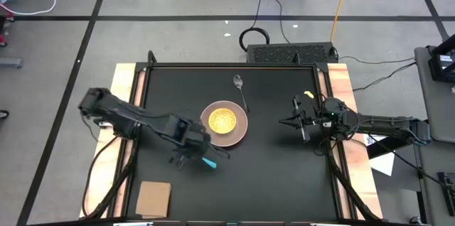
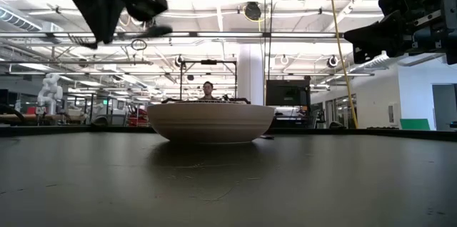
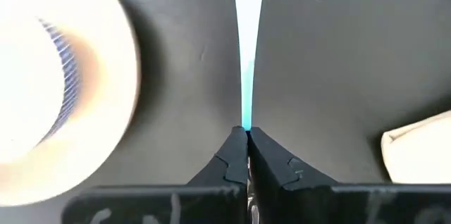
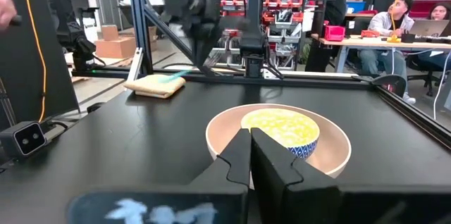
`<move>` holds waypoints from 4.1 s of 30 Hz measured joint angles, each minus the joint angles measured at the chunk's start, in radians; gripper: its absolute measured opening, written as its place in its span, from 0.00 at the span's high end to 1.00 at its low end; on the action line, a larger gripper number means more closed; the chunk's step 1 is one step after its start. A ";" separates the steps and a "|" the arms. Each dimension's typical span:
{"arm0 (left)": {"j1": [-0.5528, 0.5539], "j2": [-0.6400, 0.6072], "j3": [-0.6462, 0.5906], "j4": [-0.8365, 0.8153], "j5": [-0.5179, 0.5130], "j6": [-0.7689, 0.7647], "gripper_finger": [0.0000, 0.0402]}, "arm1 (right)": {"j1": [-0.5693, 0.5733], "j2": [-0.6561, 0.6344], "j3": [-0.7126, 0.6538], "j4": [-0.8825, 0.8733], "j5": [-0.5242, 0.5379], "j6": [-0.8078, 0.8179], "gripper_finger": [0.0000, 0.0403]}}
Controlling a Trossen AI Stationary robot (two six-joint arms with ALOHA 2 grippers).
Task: Set table place
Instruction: Put the blue fork on the left side of the plate
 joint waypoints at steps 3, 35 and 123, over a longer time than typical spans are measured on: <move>0.006 -0.095 -0.052 0.001 -0.022 -0.016 0.99 | 0.000 0.000 0.000 -0.003 0.000 0.000 1.00; 0.729 -0.422 -0.271 0.138 0.294 0.445 0.99 | 0.000 0.003 0.000 0.009 0.057 0.009 1.00; 0.471 0.035 -0.270 0.184 -0.020 1.501 1.00 | 0.000 0.019 0.000 0.010 0.103 0.027 1.00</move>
